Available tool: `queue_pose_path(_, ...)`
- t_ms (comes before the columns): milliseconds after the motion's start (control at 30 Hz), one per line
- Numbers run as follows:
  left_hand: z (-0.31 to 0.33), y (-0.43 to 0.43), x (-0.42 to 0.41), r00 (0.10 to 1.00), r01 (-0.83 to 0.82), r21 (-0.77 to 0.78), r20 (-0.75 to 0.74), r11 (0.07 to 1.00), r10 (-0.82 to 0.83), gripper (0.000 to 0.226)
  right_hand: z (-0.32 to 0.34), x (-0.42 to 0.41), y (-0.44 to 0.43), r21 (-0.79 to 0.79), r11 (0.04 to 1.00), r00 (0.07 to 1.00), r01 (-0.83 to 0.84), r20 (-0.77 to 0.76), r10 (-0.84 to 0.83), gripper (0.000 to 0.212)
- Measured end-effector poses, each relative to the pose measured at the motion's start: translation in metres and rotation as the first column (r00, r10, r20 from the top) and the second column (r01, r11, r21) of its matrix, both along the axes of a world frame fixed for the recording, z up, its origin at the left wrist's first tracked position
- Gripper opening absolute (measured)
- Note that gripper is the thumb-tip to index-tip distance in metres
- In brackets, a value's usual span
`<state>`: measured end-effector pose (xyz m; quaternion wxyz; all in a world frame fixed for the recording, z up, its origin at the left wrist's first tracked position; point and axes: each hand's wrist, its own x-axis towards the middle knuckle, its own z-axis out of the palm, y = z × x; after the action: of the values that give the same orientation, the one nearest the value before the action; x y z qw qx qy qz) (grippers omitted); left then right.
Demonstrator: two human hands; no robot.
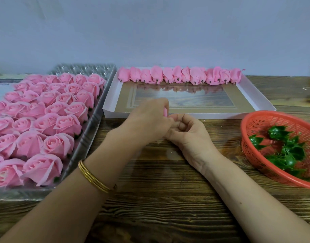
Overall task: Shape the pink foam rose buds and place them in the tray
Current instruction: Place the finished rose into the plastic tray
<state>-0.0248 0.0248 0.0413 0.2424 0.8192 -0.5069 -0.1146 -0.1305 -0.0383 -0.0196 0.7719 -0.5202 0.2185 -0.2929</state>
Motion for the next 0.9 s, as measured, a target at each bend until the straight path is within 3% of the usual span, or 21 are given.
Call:
queue_pose_path(167,0.020,-0.011,0.011,0.998,0.024,0.019,0.054,1.000,-0.025,0.018,0.000,-0.001,-0.002,0.063,0.998,1.000,-0.023,0.005,0.023,0.054)
queue_pose_path(233,0.030,-0.014,0.016,0.997,0.014,0.025,0.076,1.000,-0.016,0.009,0.000,-0.002,-0.003,0.070,0.997,0.999,-0.024,-0.024,0.026,0.055)
queue_pose_path(433,0.066,-0.027,0.047,1.000,-0.014,-0.050,-0.009,0.999,0.013,0.014,0.002,-0.004,-0.004,0.082,0.995,0.997,-0.049,-0.048,0.053,0.051)
queue_pose_path(700,0.085,-0.048,0.139,0.965,-0.244,-0.069,-0.121,0.967,0.235,0.008,0.005,-0.004,-0.003,0.082,0.996,0.995,-0.042,-0.083,0.048,0.046)
queue_pose_path(900,0.068,-0.049,0.199,0.937,-0.348,0.022,-0.034,0.937,0.349,0.012,0.004,-0.004,-0.003,0.087,0.995,0.994,-0.045,-0.093,0.053,0.034)
